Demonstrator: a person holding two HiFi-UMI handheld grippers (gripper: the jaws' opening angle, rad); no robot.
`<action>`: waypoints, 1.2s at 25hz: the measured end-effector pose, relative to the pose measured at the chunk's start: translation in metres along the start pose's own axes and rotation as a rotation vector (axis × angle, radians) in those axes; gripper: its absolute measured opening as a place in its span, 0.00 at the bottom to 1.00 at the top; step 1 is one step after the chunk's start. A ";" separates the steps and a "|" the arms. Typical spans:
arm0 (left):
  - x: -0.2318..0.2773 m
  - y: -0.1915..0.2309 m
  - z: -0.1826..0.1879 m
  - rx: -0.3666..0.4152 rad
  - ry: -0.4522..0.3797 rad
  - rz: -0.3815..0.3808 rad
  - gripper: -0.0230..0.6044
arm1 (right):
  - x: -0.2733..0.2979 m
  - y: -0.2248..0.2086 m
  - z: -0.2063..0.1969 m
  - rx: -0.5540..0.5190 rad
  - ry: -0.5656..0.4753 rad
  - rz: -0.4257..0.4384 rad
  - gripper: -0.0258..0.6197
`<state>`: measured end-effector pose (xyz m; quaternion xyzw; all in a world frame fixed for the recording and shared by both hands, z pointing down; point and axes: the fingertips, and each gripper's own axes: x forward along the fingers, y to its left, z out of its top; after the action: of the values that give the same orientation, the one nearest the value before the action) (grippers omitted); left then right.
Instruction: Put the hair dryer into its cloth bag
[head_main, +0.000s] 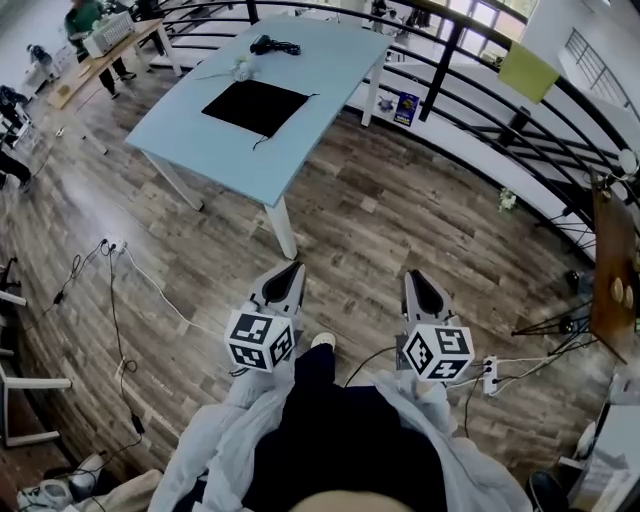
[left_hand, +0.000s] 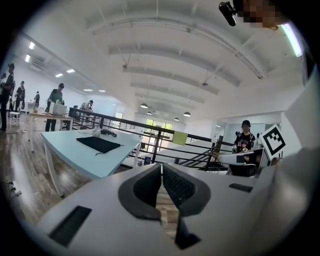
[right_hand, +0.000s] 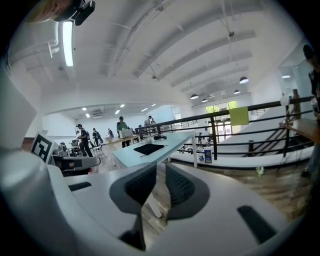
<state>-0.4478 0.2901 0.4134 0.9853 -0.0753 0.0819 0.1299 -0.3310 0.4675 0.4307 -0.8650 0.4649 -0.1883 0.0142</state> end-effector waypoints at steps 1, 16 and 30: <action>0.005 0.003 0.002 0.003 0.000 -0.004 0.08 | 0.007 -0.001 0.003 -0.002 -0.002 0.005 0.18; 0.043 0.050 0.010 0.004 0.023 -0.045 0.08 | 0.058 -0.001 0.017 0.057 -0.025 -0.025 0.50; 0.081 0.066 0.012 -0.012 0.021 0.028 0.08 | 0.098 -0.016 0.028 0.063 -0.016 0.024 0.50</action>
<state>-0.3788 0.2137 0.4325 0.9824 -0.0884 0.0936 0.1353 -0.2603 0.3934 0.4384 -0.8601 0.4688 -0.1955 0.0473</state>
